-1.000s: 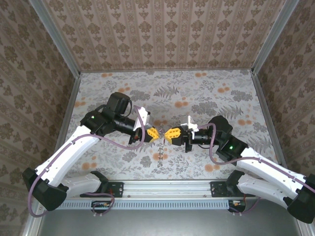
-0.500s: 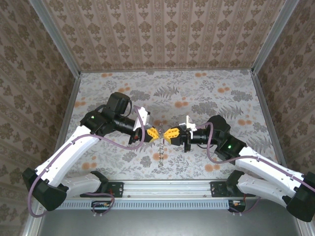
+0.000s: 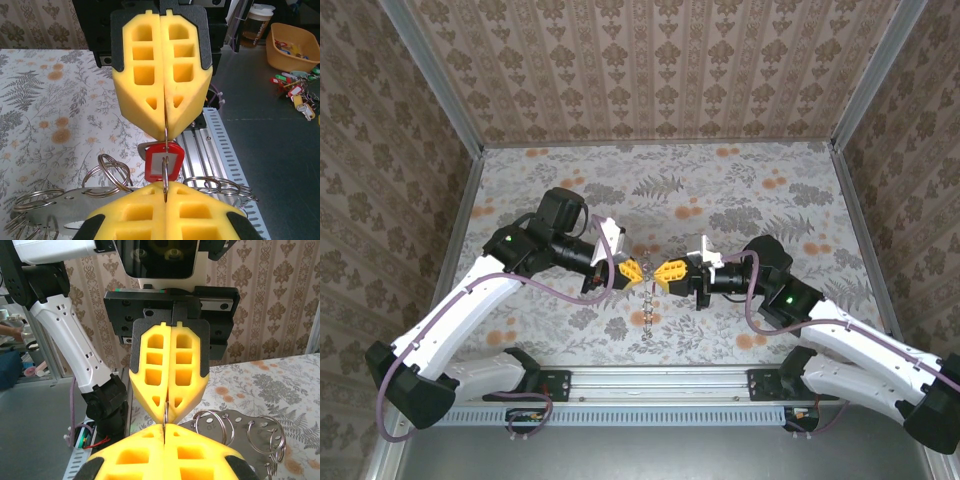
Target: Put the keys on the keyring
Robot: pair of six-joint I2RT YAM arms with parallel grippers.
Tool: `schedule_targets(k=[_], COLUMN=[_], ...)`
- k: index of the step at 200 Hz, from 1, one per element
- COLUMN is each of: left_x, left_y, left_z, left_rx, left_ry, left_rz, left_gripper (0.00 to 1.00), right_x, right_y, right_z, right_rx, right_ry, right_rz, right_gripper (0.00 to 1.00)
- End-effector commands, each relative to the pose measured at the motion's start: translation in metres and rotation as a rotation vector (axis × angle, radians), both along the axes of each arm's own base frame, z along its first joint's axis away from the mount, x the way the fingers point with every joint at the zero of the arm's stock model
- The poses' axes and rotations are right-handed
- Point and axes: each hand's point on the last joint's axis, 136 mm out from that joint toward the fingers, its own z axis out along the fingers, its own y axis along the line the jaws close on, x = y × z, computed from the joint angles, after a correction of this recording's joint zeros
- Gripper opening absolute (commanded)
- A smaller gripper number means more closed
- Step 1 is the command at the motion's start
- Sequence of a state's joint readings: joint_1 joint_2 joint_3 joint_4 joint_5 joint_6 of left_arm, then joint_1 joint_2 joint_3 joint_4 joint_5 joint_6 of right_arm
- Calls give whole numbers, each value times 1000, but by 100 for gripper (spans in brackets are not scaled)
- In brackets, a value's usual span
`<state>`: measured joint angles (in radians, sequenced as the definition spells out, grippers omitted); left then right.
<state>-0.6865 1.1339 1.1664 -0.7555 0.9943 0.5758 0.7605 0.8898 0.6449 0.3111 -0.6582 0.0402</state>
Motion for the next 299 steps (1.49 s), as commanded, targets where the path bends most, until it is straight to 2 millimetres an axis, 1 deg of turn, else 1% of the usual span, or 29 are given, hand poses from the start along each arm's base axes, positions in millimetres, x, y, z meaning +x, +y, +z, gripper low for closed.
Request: schedule_targets(k=[1,83,182,250,299], left_x=[-4,-5,-3,-3,-4], left_y=[1,1,0,1,0], left_z=[12,12,9,10,10], left_rx=[-33,-33,-22,-23,-20], left_ry=[-12,-10,-15,-19,-16], left_rz=[-10,-11,-3,-2,-5], left_gripper=[0,0,0,0,0], right_x=[-5,1,-3,-2,-1], right_y=[1,6,1,7,11], right_z=[18,13,18,16,23], right_rx=[36,34,36,40,49], right_ry=[-37,-25,-37,-27,-48], right_rz=[17,18,13,34,53], right_gripper=[0,0,0,0,0])
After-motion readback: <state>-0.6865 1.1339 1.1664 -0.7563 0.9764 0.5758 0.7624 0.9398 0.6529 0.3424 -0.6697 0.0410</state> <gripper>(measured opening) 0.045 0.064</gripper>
